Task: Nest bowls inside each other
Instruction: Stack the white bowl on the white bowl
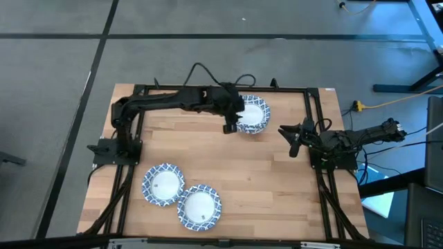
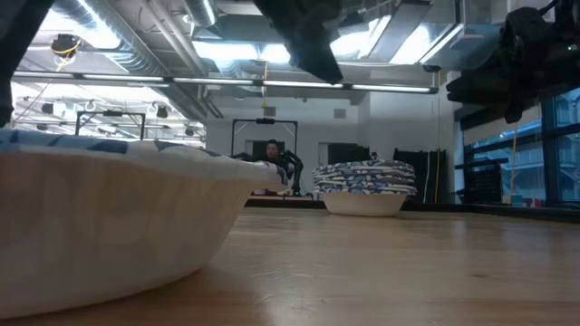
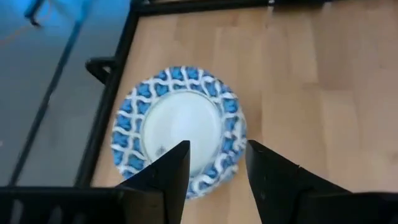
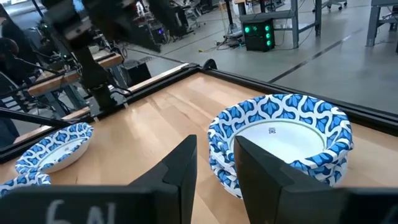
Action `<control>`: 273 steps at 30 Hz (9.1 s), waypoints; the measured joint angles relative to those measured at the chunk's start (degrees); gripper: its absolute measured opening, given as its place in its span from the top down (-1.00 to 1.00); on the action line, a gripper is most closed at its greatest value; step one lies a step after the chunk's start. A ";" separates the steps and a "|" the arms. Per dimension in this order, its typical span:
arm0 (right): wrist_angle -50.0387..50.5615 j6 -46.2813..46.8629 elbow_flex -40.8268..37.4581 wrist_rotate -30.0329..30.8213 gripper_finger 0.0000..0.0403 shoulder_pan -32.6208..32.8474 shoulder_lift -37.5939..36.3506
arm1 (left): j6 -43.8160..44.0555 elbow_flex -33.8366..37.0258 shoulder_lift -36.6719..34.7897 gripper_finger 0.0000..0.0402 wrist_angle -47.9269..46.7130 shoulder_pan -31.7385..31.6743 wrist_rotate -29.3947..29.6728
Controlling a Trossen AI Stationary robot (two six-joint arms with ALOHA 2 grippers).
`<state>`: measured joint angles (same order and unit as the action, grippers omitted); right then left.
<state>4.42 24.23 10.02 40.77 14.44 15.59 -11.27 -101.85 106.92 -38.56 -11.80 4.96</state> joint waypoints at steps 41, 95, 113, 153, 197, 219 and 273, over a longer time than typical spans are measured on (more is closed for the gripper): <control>-0.28 5.55 0.00 0.20 0.46 0.00 0.00 | 21.82 51.49 -41.39 0.25 -13.68 21.13 -8.48; -0.31 6.99 0.00 0.12 0.46 0.00 0.01 | 9.61 51.55 -18.58 0.98 -11.97 11.16 -15.93; -0.28 6.67 0.00 0.12 0.46 0.00 0.00 | 24.56 27.50 -17.61 1.00 -4.69 -17.57 -32.68; -0.01 3.94 0.00 -1.93 0.46 0.00 0.00 | 44.22 -14.09 24.08 1.00 -1.66 -23.70 -31.47; -0.17 3.78 0.00 -1.88 0.46 0.00 0.00 | 39.18 -14.06 24.34 0.53 -5.63 -21.72 -26.43; -0.28 4.03 0.02 -1.88 0.46 0.00 0.01 | 16.54 -14.02 19.74 0.19 0.14 -23.18 -23.53; -6.54 5.72 0.02 -1.18 0.46 0.00 0.04 | 39.24 68.45 -42.28 0.19 23.78 12.13 -37.10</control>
<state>-2.12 29.95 10.04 39.60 14.44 15.64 27.97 -33.40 64.64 -14.78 0.34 -32.14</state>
